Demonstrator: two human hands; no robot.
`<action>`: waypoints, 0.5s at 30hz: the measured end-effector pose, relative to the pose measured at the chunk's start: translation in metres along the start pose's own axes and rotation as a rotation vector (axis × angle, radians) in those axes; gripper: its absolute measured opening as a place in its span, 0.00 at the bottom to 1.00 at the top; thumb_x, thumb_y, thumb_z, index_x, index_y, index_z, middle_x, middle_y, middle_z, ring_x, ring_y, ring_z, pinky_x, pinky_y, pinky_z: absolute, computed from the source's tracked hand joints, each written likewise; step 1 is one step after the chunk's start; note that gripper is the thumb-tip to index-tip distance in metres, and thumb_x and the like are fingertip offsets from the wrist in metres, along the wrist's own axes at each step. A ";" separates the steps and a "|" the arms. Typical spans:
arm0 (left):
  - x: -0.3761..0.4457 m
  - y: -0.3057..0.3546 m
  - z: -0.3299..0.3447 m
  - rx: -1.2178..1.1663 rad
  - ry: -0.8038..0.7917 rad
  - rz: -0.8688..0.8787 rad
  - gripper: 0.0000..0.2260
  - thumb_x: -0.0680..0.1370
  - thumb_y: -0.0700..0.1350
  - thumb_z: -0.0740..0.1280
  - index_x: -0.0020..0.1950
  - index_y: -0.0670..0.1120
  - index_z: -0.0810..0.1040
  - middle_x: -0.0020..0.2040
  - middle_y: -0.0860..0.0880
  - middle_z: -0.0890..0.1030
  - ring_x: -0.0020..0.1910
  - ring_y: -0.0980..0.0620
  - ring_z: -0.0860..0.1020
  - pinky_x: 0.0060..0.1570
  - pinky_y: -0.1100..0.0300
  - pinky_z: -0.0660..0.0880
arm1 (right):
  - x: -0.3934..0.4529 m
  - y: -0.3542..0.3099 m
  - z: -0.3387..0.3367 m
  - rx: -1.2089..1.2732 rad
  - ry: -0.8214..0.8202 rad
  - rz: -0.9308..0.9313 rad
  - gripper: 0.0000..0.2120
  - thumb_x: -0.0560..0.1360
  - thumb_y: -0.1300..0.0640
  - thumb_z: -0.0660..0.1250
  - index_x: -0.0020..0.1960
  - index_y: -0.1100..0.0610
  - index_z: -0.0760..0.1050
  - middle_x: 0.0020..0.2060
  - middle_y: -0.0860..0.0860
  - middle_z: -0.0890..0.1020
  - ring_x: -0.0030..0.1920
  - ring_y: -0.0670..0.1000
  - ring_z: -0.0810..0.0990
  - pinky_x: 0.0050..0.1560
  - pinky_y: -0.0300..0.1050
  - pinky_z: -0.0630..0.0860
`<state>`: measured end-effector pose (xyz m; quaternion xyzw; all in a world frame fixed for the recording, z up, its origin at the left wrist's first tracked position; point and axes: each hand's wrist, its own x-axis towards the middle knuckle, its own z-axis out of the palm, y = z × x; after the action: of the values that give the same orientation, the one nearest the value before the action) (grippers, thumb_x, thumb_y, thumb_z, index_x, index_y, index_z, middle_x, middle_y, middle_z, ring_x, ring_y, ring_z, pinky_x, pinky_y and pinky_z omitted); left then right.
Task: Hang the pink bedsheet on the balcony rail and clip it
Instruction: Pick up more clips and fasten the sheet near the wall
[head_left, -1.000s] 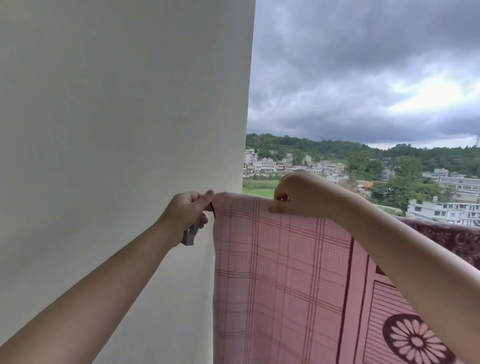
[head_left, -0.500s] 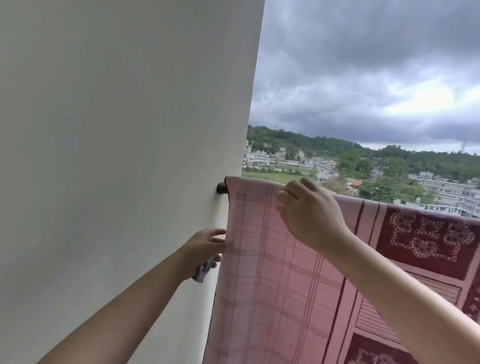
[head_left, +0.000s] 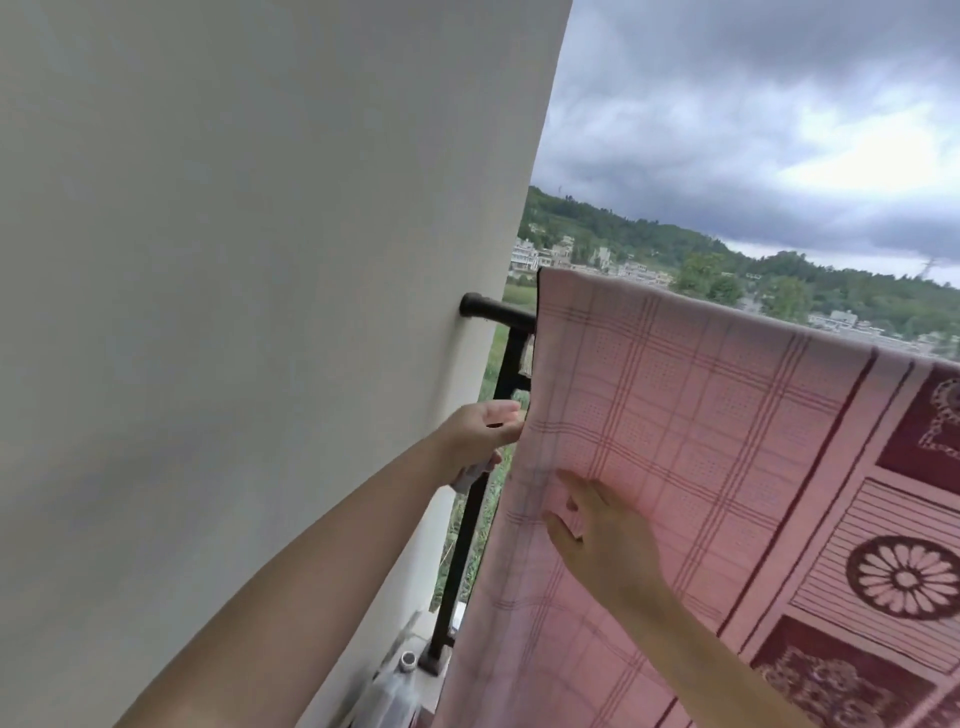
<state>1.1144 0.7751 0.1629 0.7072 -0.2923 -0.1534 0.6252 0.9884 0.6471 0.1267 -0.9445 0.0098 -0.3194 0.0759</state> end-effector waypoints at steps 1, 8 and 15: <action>0.004 0.006 -0.001 -0.033 -0.097 0.006 0.13 0.77 0.45 0.63 0.61 0.45 0.74 0.46 0.53 0.81 0.22 0.61 0.71 0.22 0.70 0.69 | 0.001 0.001 0.003 0.006 0.019 0.002 0.20 0.73 0.52 0.64 0.64 0.55 0.70 0.49 0.51 0.81 0.47 0.52 0.80 0.46 0.48 0.78; 0.031 0.026 -0.009 -0.411 -0.378 0.032 0.08 0.70 0.44 0.66 0.32 0.47 0.81 0.27 0.52 0.81 0.23 0.58 0.77 0.24 0.68 0.74 | 0.004 0.013 0.009 -0.070 0.022 -0.012 0.20 0.69 0.46 0.56 0.56 0.54 0.75 0.37 0.47 0.82 0.33 0.47 0.81 0.28 0.39 0.79; 0.005 0.015 0.005 -0.028 0.198 0.368 0.10 0.76 0.31 0.59 0.43 0.38 0.78 0.17 0.60 0.74 0.16 0.65 0.70 0.17 0.77 0.61 | 0.015 0.003 0.004 -0.061 0.127 -0.117 0.10 0.67 0.53 0.63 0.43 0.56 0.79 0.30 0.48 0.80 0.26 0.47 0.77 0.22 0.34 0.72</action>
<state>1.1124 0.7674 0.1772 0.6446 -0.3514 0.0297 0.6783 1.0025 0.6441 0.1322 -0.9232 -0.0306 -0.3822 0.0275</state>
